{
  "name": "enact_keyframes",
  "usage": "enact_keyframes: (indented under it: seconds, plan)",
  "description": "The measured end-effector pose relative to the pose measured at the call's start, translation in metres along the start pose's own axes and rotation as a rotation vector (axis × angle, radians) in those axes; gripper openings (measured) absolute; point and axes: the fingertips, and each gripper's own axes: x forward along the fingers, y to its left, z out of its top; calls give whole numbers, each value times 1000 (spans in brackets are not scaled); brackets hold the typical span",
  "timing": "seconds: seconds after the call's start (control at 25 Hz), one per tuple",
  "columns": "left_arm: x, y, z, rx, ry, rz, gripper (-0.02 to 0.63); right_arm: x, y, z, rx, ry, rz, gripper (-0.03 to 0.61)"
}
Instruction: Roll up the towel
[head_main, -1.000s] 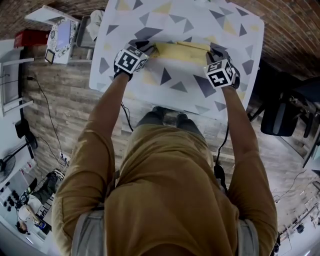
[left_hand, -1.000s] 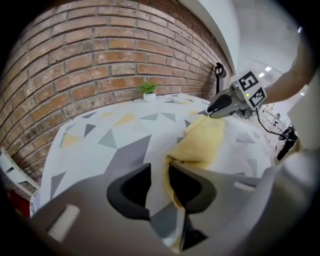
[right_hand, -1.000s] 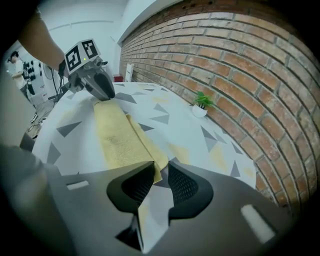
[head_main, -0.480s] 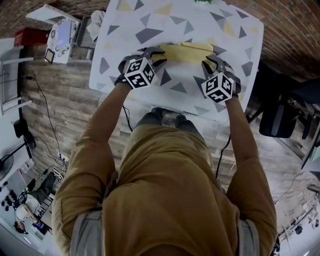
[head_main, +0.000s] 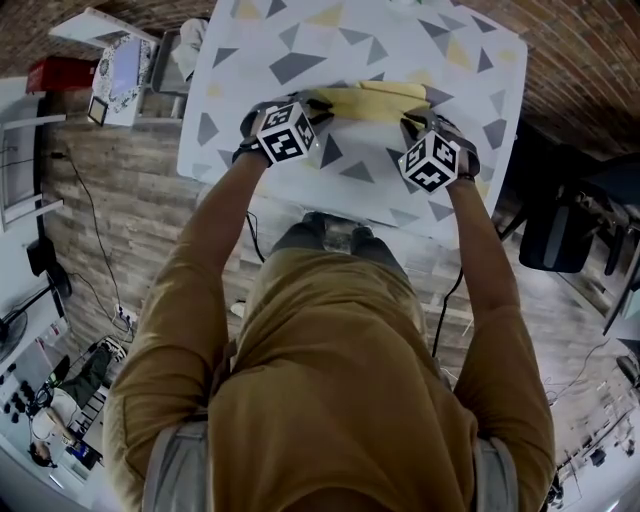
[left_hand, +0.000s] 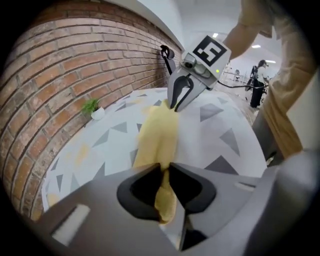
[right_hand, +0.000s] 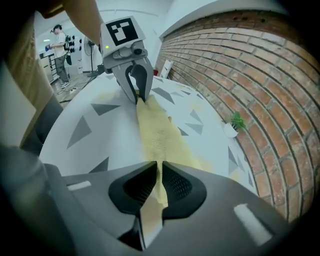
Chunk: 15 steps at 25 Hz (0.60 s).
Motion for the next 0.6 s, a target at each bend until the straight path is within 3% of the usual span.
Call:
enact_keyframes:
  seconds: [0.2,0.4,0.6]
  plan:
    - [-17,-9,6,-36,-43,-45,101,-19,19,3,31,-13,96,31]
    - [-33,-29,8,-184,-102,-207,100,-45,34,6,173,-37,258,32]
    - [-38,-29,7,-324,-123,-346,100,-45,19,8,334,-44,361,32]
